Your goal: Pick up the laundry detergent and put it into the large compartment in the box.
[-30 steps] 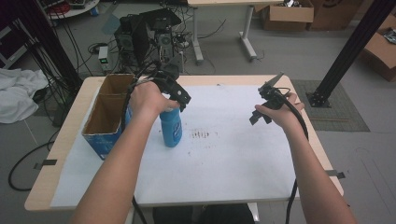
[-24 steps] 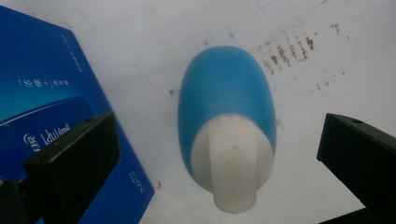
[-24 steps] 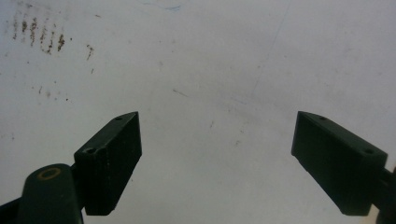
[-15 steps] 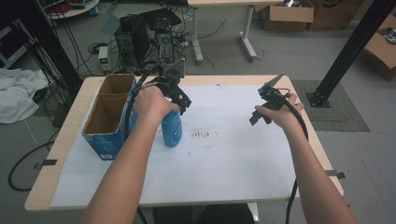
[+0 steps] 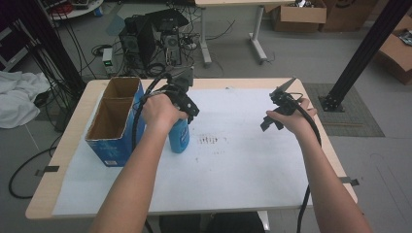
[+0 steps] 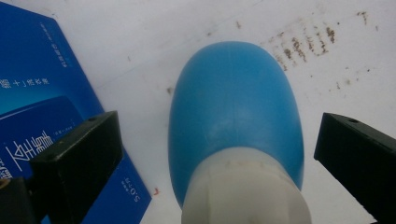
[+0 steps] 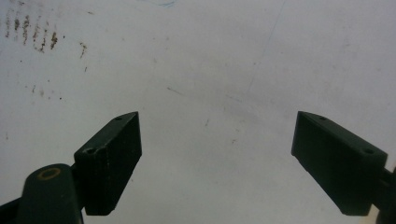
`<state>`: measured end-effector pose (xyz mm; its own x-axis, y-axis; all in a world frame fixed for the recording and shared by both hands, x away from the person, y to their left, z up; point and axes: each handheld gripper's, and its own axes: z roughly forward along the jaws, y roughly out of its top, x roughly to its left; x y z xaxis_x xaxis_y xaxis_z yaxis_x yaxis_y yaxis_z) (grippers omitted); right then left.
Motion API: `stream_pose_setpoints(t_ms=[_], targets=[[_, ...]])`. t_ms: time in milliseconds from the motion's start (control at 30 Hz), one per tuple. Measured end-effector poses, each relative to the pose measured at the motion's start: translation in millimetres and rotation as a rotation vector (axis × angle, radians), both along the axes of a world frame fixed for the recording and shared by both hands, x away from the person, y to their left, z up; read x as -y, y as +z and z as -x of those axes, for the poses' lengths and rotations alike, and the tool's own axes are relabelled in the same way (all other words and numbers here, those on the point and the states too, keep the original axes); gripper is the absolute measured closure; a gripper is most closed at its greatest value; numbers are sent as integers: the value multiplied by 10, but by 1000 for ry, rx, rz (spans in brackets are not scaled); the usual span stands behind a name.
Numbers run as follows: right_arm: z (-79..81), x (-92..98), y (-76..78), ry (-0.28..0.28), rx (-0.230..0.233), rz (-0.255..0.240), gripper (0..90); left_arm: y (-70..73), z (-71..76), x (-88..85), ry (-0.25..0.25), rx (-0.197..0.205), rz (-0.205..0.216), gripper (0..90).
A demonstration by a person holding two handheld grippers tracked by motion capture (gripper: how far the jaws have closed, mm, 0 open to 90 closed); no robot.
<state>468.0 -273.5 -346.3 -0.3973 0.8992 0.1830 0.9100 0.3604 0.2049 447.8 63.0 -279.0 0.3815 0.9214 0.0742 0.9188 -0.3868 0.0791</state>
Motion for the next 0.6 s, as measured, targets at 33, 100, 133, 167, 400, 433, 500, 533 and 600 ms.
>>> stream_pose_setpoints(t_ms=[33,100,133,167,400,433,500,533,600], targets=[[1,3,0,-1,-1,0,163,-16,-3,1,1,-2,-1,22],[3,12,-1,4,3,-1,163,-33,-6,4,0,-7,-2,25],[5,8,-2,-1,0,-1,163,-44,-6,9,0,-8,-4,35],[5,8,-2,-1,0,-1,163,-51,-6,11,-2,-9,-4,35],[1,-4,-19,4,-3,-2,163,-70,-6,5,3,-16,0,97],[1,-6,-21,5,-2,-2,163,-72,-5,-1,2,-15,2,110],[2,-9,-25,4,-3,-2,163,-76,-5,-14,9,-18,6,144],[2,-9,-26,5,-4,-2,163,-80,-6,-20,9,-18,8,145],[2,-9,-28,5,-3,-1,163,-82,-8,-28,9,-19,5,154]])
